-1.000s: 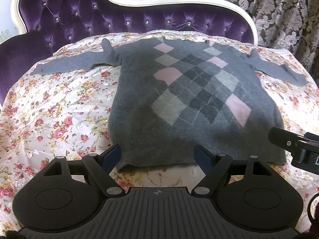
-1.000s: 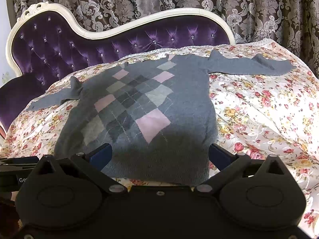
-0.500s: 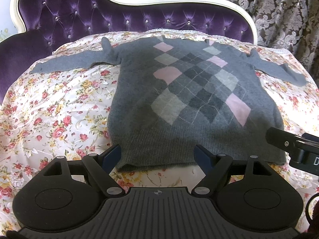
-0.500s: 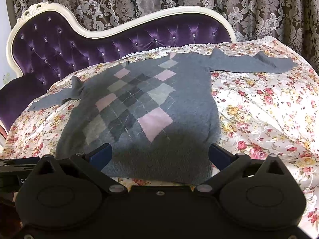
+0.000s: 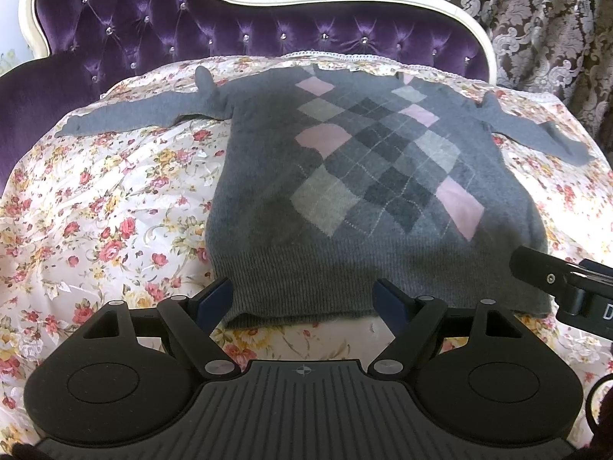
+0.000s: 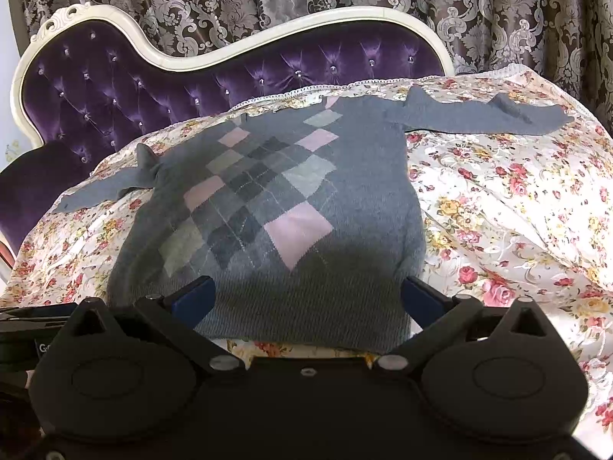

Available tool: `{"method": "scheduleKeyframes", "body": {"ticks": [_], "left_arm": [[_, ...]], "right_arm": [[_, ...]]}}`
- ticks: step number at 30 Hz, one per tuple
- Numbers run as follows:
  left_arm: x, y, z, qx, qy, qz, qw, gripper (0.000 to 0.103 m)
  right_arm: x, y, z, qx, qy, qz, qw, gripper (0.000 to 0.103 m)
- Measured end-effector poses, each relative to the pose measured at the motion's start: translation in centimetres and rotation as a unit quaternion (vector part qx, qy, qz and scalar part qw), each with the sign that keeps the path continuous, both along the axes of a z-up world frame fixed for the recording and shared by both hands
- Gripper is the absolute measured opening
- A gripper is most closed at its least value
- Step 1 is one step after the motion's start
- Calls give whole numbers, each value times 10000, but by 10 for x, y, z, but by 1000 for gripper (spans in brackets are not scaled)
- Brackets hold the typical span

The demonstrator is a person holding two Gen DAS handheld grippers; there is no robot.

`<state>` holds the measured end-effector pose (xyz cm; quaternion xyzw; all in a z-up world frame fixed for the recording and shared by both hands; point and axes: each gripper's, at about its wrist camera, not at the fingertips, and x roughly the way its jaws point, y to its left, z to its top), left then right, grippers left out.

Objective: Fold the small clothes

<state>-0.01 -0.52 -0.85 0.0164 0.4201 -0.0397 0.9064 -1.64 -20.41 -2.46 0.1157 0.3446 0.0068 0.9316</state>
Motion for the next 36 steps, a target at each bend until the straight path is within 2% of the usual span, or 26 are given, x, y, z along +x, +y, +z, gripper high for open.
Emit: {"method": "scheduleKeyframes", "body": {"ticks": [9,17,22,26,30,36], "left_arm": [[7,3,-2,-123,95,-79,9998,79],[27,6,4,-303,-39,-149,9994,79],[52,2,12,-166,-262,-183,9994,79],[78,-4,16,-65,-412,-220,9989,79],[108,-11,15,-20,-464,-217,9987,79],[151,-21,4,-19,-425,-139,9990,79]], "right_arm": [[5,-3,-3,94,108,23,9999,102],[20,-18,0,264,205,94,9994,102],[45,-47,1,831,369,124,9958,102],[71,-85,0,1213,453,-139,9915,102],[95,-124,1,1098,347,-484,9922,102],[134,-193,-6,446,57,-1184,9920,102]]}}
